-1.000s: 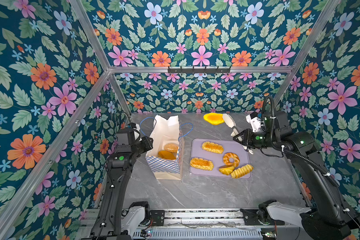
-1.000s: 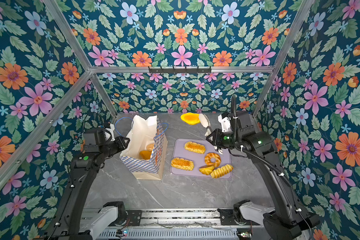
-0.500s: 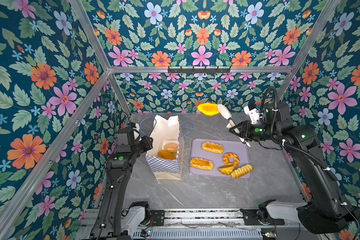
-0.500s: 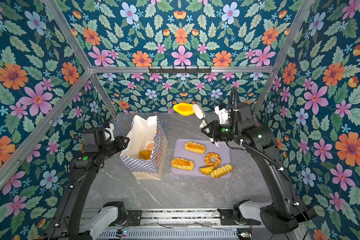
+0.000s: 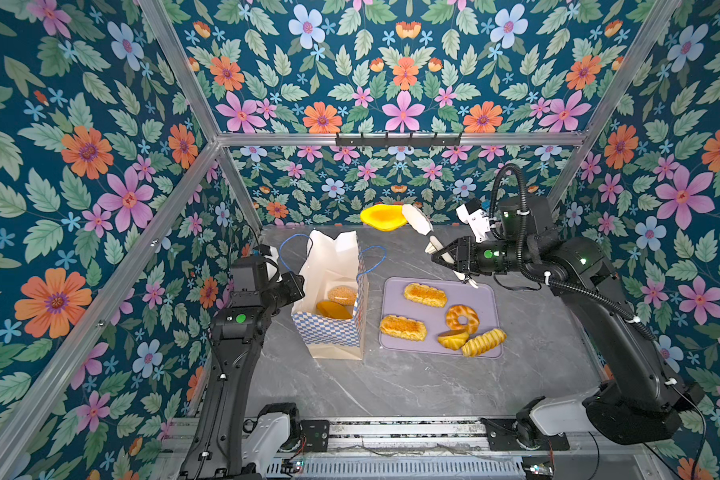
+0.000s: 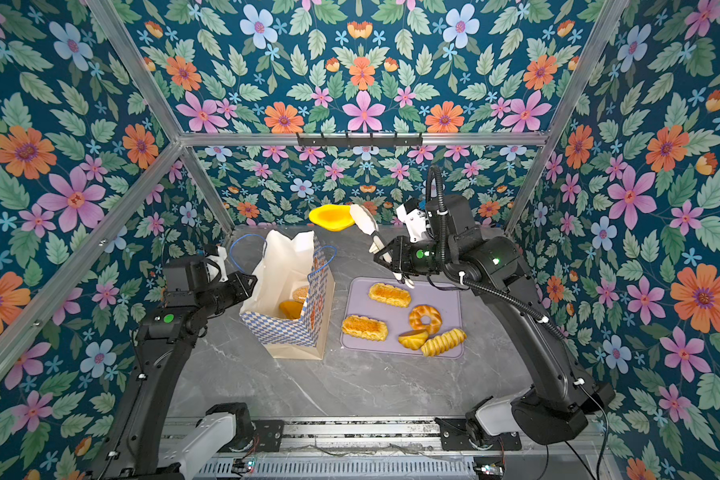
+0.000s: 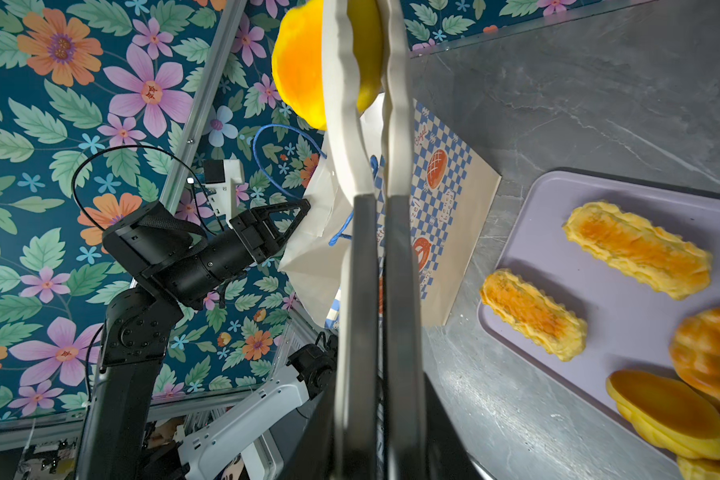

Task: Place the fake bread into the paper bag
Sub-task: 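Carry the yellow pastry with the tongs over the bag opening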

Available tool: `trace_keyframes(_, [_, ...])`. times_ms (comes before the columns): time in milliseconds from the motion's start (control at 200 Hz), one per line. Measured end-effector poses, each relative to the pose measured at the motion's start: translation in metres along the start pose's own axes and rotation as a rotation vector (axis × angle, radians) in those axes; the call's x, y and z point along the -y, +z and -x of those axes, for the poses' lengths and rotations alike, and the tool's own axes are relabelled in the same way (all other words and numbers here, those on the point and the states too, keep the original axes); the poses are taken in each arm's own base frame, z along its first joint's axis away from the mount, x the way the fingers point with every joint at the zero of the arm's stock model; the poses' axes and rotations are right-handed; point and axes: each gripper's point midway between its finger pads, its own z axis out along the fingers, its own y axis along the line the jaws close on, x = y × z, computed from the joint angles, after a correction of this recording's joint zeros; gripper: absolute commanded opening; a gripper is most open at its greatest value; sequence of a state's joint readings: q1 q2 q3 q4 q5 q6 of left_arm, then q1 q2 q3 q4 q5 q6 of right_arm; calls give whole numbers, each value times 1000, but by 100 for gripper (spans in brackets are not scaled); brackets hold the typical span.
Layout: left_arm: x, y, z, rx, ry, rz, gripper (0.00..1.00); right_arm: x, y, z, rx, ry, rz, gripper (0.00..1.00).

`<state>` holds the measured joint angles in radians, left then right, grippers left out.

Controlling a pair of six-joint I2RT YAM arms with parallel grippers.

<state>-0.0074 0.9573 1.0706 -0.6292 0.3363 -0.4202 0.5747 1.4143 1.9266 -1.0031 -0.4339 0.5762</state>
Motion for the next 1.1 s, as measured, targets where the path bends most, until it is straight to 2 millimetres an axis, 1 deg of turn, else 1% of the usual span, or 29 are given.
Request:
trace_keyframes(200, [0,-1,1,5,1,1,18,-18,17,-4,-29,-56,1,19])
trace_keyframes(415, [0,-3,1,9,2,4,13,-26,34,-11,-61,-121,-40,19])
trace_keyframes(655, [-2,-4,0,8,0,12,10,-38,48,-19,-94,-214,-92,19])
trace_keyframes(745, [-2,-4,-1,6,0,14,9,-40,56,-21,-105,-245,-120,19])
trace_keyframes(865, [-2,-5,-1,9,0,17,8,-37,68,-28,-139,-285,-168,19])
trace_keyframes(940, [-3,-5,-1,10,0,19,7,-36,70,-30,-143,-311,-199,19])
trace_keyframes(1100, [-3,-6,-1,7,0,20,7,-40,76,-34,-156,-368,-232,18])
